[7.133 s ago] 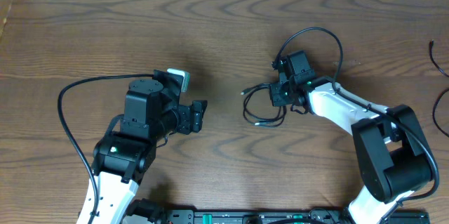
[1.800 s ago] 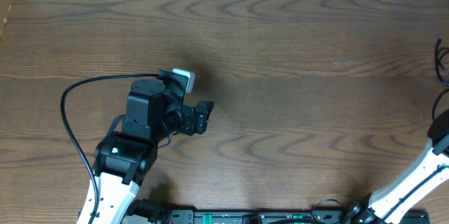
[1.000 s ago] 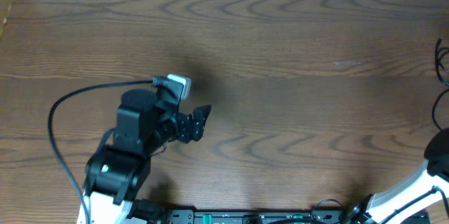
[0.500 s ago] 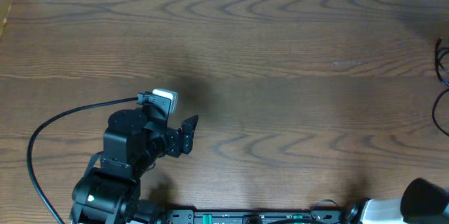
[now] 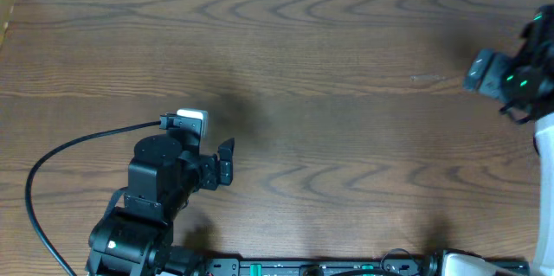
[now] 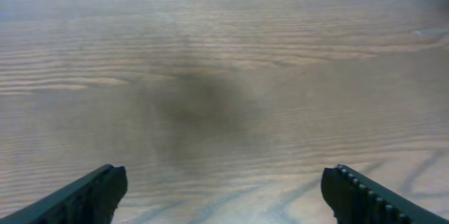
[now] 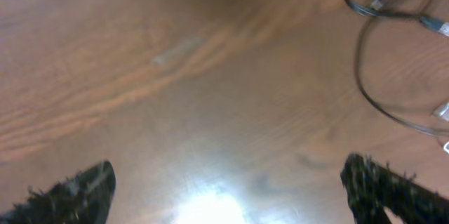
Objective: Untangle cables
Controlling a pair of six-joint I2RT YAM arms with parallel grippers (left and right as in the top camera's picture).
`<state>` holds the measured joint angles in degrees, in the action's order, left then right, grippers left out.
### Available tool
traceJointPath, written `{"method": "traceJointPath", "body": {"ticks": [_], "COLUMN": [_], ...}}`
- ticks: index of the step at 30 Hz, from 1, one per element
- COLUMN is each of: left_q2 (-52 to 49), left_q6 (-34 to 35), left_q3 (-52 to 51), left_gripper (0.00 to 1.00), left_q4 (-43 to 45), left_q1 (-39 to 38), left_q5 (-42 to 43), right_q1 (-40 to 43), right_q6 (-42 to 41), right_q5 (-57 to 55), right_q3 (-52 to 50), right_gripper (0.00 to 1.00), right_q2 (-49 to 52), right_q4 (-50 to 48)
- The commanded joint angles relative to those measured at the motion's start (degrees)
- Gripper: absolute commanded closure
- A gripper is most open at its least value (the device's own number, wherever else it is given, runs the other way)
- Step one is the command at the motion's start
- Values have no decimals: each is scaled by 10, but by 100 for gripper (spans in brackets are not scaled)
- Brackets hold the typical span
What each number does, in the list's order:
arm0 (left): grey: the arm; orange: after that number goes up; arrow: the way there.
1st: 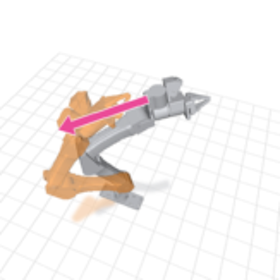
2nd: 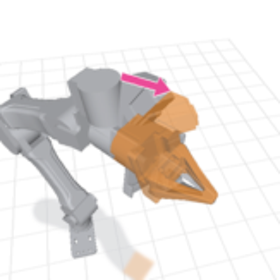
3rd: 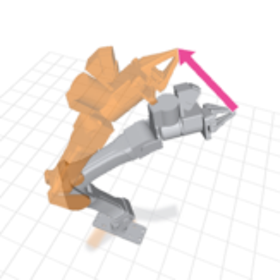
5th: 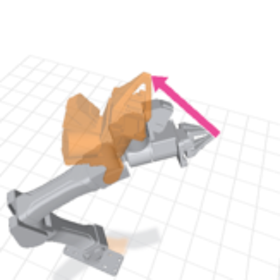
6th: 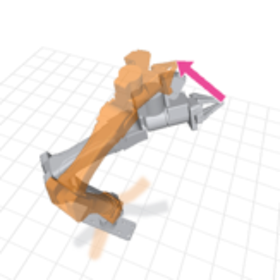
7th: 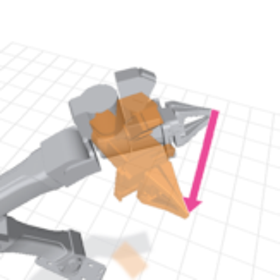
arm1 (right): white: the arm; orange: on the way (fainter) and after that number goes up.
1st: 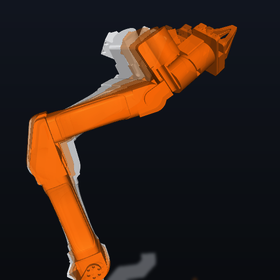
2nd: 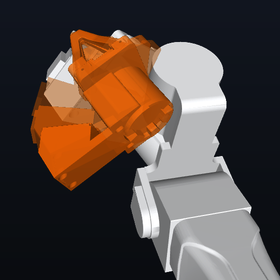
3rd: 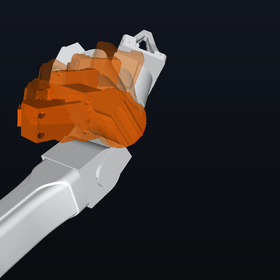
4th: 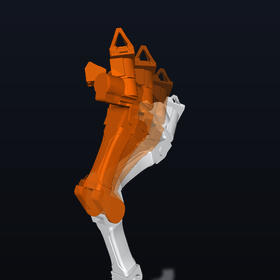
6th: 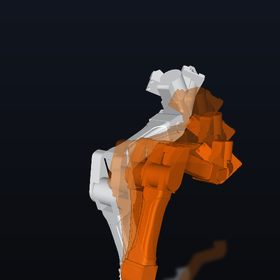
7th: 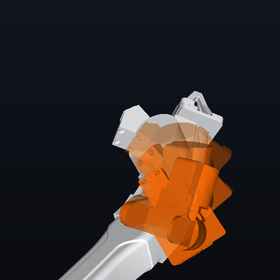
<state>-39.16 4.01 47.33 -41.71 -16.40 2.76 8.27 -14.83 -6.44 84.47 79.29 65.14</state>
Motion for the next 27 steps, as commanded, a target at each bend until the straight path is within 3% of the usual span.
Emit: {"method": "traceJointPath", "body": {"ticks": [1, 10, 20, 27], "left_q2": [3, 3, 10, 48], "left_q6": [6, 11, 88, 56], "left_q3": [-3, -3, -3, -3], "left_gripper": [3, 2, 2, 2], "left_q4": [4, 24, 30, 9], "left_q1": [-2, -2, -2, -2], "left_q5": [-37, -50, -84, -70], "right_q1": [-28, -82, -138, -189], "right_q6": [10, 12, 17, 37], "right_q5": [-9, -4, -5, -7], "right_q3": [-68, -198, -209, -209], "right_gripper": [1, 1, 1, 1], "right_q2": [-38, -115, -147, -190], "right_q4": [-39, -144, -157, -163]}}
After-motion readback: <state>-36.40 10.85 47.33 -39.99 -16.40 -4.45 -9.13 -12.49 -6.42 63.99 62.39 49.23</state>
